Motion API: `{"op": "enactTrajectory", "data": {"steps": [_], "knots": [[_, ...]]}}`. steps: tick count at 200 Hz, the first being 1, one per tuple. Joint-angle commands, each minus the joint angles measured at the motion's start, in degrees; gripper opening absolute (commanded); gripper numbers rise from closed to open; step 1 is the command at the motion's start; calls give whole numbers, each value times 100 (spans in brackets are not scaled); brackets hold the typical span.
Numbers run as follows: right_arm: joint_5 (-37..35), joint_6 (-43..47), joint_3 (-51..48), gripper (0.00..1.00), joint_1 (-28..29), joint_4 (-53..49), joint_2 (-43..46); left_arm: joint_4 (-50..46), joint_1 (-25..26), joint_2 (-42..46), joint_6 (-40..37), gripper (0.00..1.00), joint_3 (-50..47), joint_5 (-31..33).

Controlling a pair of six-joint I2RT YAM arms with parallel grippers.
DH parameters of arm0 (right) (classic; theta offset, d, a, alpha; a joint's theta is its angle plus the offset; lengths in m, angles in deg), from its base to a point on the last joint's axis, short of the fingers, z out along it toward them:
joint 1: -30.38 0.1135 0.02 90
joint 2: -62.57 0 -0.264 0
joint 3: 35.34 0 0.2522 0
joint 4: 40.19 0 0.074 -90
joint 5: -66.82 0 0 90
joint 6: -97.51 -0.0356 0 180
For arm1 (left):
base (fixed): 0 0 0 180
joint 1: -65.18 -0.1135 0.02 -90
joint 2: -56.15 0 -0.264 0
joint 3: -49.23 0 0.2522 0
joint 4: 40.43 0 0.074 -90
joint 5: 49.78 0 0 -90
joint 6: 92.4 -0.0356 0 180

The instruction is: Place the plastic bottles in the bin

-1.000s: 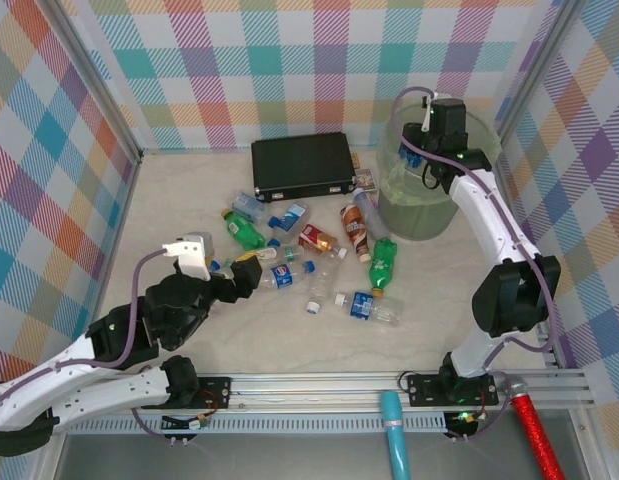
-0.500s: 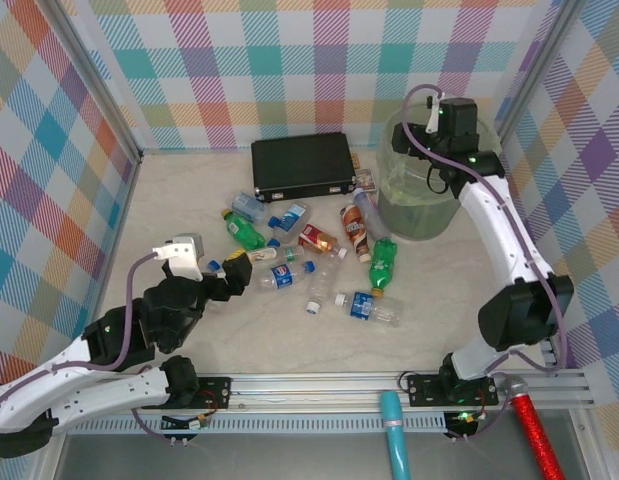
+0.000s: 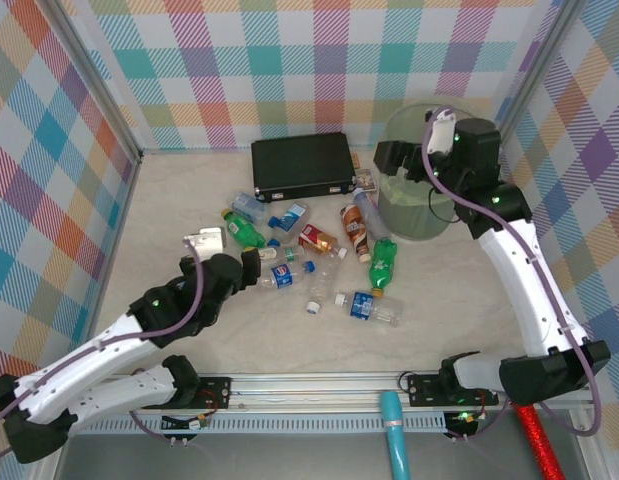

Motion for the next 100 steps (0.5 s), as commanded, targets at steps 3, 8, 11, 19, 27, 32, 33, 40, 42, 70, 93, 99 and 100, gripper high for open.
{"op": "enactTrajectory", "data": {"steps": [3,8,11,19,27,32,33,40,42,70,93,99,100], "knots": [[140,100,-183,99,475,-180,247,-75,-489,-296,204,100,-231,-769],[125,98,-231,99,574,-184,283,-75,-598,-382,214,100,-266,-875],[124,97,-269,99,638,-173,301,-75,-657,-430,216,100,-290,-930],[154,97,-379,99,812,-137,359,-92,-804,-536,237,100,-354,-1051],[170,93,-469,99,955,-90,389,-132,-936,-639,277,99,-400,-1131],[173,83,-522,99,1031,-75,400,-179,-995,-701,337,100,-419,-1150],[173,86,-537,99,1045,-66,401,-193,-1005,-714,342,100,-425,-1150],[186,71,-595,99,1136,-45,402,-256,-1072,-794,399,100,-454,-1167],[187,71,-616,99,1157,-42,395,-265,-1094,-819,408,100,-467,-1174],[222,58,-722,99,1377,-36,306,-355,-1338,-1084,498,100,-640,-1236],[445,17,-748,99,1460,30,242,-229,-1690,-1257,491,100,-851,-1397],[509,2,-751,99,1484,39,227,-212,-1767,-1301,503,100,-892,-1424],[517,1,-753,99,1487,39,222,-214,-1777,-1309,504,100,-894,-1423]]}}
